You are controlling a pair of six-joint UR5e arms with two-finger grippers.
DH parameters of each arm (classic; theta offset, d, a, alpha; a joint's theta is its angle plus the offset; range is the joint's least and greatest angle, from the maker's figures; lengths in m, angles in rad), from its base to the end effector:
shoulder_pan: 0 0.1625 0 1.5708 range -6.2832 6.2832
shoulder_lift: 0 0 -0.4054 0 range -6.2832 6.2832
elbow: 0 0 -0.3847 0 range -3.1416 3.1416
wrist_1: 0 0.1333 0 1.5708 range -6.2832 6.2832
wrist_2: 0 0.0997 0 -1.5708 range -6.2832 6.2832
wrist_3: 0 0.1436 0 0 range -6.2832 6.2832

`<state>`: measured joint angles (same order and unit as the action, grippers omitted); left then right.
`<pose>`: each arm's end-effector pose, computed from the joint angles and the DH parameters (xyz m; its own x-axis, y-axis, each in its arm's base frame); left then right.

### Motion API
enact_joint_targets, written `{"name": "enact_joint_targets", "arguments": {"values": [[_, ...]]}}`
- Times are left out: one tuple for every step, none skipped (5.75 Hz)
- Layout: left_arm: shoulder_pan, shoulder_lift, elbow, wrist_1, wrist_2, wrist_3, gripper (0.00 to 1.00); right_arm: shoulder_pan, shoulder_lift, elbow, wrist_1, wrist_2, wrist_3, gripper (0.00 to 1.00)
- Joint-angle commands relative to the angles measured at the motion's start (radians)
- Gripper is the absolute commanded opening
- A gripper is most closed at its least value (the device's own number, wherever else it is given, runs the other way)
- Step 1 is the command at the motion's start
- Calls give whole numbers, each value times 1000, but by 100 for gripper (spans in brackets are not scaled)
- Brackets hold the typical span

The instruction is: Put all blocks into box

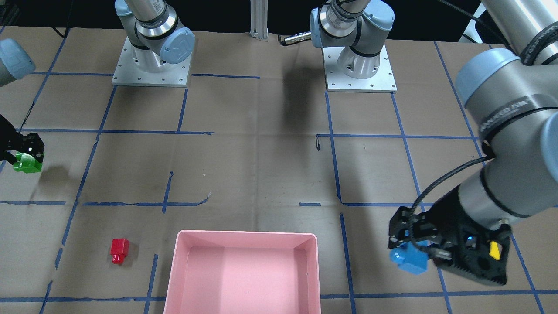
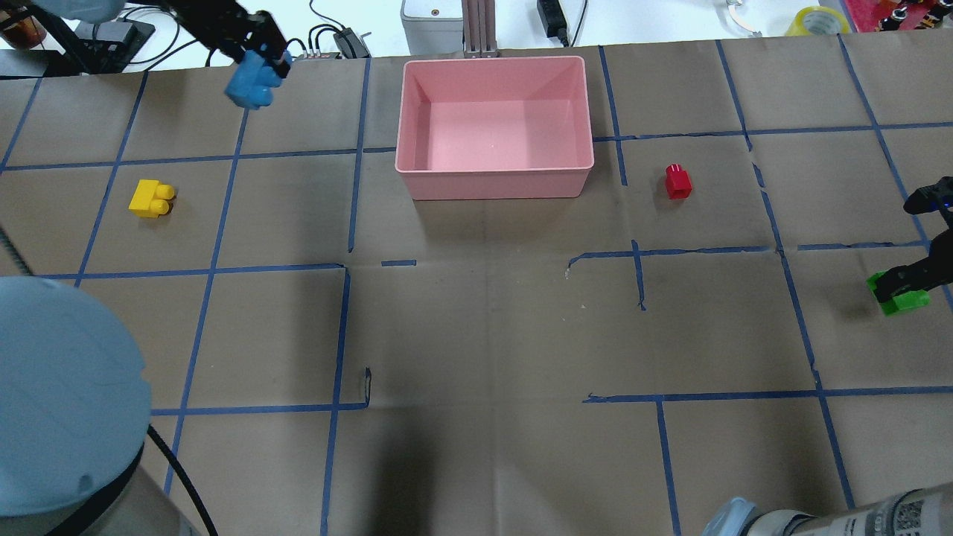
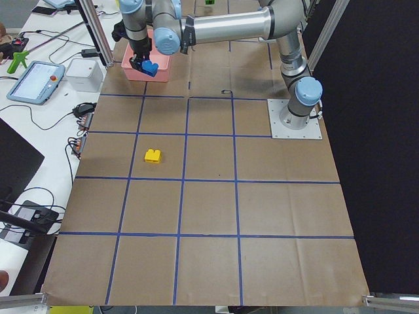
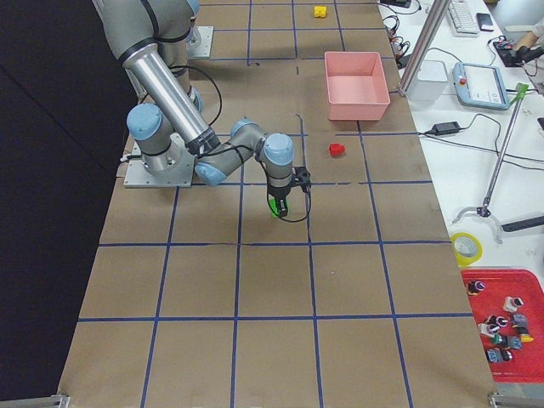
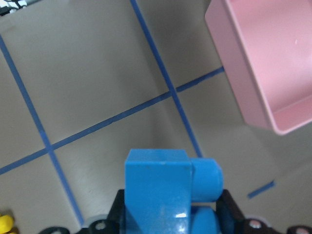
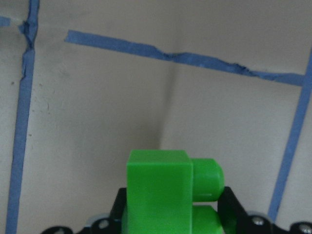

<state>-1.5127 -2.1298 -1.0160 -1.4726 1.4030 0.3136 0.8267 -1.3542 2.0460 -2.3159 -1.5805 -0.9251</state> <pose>-0.1157 -0.7202 0.3730 -0.9550 0.2670 0.1292 0.2489 0.9583 -0.1406 -0.2352 -0.4503 0.1749 -0.9827 -0.1790 0.0484 -0.1803 0.9833 -0.0243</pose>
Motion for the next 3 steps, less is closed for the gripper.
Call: {"name": "enact_joint_targets", "arguments": {"values": [[-189,-106,131,5,25,-346,11,21,-16,-131,81,11,-9,4],[-246,-140,129,23,42,-428,11,90,-13,-218,117,20,-17,3],[-257,-203,119,110,82,-430,11,156,-7,-296,121,48,-17,3]]}}
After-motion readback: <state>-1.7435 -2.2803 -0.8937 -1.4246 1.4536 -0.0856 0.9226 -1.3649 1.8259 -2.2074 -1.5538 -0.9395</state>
